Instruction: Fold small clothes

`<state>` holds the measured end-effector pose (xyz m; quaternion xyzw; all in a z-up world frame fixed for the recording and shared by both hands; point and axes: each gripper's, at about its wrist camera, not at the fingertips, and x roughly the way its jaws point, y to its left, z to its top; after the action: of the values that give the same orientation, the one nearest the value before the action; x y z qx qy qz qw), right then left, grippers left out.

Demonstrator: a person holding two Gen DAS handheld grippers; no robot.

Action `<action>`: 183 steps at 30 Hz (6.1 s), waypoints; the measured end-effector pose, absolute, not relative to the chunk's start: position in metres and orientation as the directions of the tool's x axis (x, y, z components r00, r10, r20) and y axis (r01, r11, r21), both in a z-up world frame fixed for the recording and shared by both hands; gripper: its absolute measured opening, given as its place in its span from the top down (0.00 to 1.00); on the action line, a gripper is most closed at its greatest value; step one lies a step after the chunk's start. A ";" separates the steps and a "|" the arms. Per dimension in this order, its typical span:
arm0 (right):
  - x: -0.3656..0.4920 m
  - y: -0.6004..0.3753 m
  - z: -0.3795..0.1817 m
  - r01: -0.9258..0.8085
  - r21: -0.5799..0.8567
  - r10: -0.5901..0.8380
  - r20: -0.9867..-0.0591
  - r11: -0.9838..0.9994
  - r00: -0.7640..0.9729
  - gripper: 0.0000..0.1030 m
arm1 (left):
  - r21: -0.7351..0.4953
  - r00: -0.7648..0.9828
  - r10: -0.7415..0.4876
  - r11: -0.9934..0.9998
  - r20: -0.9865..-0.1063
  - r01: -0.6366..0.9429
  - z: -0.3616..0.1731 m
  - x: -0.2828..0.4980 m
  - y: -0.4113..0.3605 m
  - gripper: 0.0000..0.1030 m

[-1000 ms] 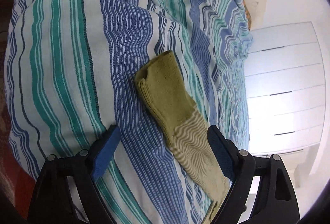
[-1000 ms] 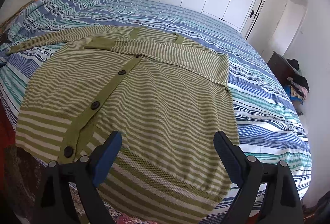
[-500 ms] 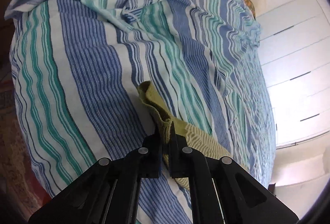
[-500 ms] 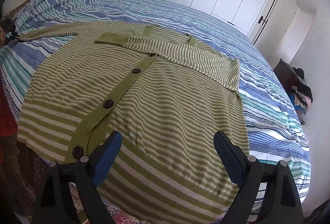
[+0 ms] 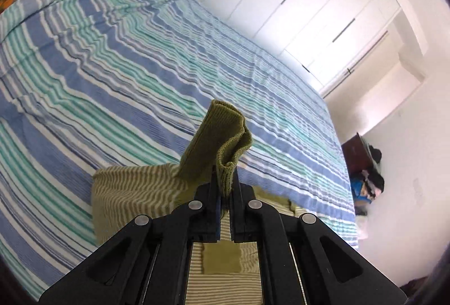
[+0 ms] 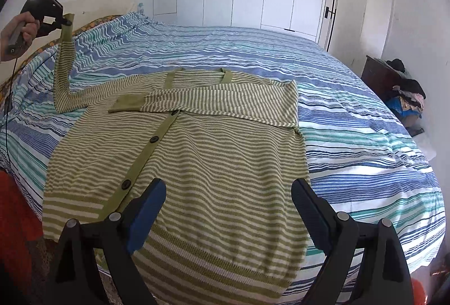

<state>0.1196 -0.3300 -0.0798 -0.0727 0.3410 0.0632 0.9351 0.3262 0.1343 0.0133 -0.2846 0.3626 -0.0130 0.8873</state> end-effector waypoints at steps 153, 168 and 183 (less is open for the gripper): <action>0.143 -0.433 -0.126 -0.157 0.710 0.727 -0.678 0.686 0.110 0.90 | -0.549 0.251 -0.523 0.835 -0.814 -0.038 -0.168 0.042 0.041 1.00; 0.349 -0.421 -0.084 -0.057 0.724 0.686 -0.622 0.688 0.379 0.95 | -0.623 0.488 -0.477 0.759 -0.731 -0.190 -0.111 0.296 0.098 1.00; 0.548 -0.422 -0.129 0.146 0.693 0.540 -0.661 0.706 0.522 0.48 | -0.457 0.518 -0.239 0.820 -0.821 -0.346 -0.160 0.463 0.126 0.79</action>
<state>0.5484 -0.4223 -0.1294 0.3627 0.4731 0.1241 0.7932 0.4633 0.1257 -0.1595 -0.2984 0.4901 0.0324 0.8184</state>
